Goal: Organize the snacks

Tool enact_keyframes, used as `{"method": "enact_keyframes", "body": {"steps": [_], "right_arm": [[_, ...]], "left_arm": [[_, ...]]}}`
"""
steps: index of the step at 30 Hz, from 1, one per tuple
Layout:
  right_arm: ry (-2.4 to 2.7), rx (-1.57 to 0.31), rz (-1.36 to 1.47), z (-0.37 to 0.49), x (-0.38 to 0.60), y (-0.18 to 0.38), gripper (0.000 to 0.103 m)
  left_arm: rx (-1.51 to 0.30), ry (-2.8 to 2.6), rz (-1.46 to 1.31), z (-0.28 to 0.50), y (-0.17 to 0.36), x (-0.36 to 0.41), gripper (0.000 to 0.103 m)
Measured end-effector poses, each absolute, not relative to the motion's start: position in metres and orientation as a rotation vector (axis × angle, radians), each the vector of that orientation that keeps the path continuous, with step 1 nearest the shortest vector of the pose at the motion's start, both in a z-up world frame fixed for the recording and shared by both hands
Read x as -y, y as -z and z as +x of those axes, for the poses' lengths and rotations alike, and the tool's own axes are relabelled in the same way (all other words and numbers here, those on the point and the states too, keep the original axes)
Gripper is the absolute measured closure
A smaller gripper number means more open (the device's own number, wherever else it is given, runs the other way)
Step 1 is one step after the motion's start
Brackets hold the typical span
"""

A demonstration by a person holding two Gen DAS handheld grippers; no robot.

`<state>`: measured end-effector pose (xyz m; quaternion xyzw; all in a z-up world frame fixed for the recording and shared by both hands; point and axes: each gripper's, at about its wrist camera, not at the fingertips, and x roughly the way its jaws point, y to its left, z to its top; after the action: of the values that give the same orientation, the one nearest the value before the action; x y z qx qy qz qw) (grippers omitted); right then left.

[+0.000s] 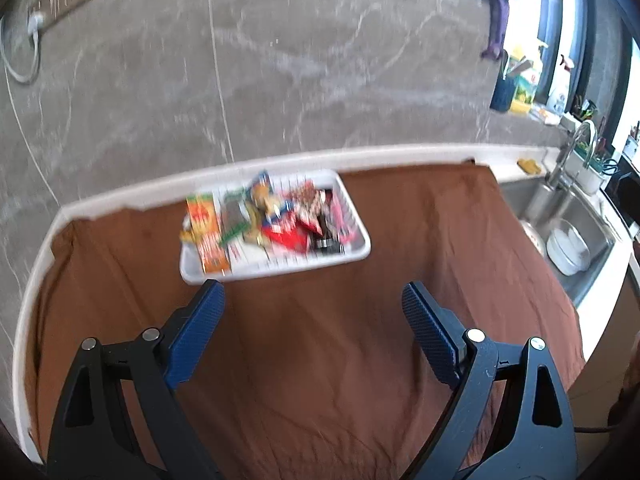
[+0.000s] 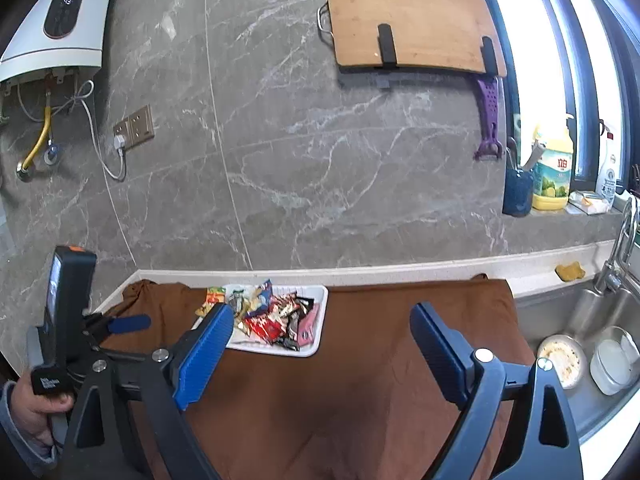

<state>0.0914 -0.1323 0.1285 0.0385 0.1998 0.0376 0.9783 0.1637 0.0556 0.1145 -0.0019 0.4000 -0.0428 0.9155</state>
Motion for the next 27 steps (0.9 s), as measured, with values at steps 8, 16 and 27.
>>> {"method": "enact_keyframes", "body": {"steps": [8,16,27], "right_arm": [[-0.076,-0.436,0.08,0.085,0.135,-0.116,0.011],[-0.077,-0.439,0.072,0.083,0.134,-0.114,0.005],[-0.075,-0.444,0.076,0.084,0.135,-0.113,0.005]], "left_arm": [[-0.88,0.081,-0.056,0.155,-0.084,-0.059,0.013],[-0.883,0.071,-0.059,0.16,-0.082,-0.063,0.013],[-0.885,0.075,-0.057,0.16,-0.081,-0.062,0.013]]}}
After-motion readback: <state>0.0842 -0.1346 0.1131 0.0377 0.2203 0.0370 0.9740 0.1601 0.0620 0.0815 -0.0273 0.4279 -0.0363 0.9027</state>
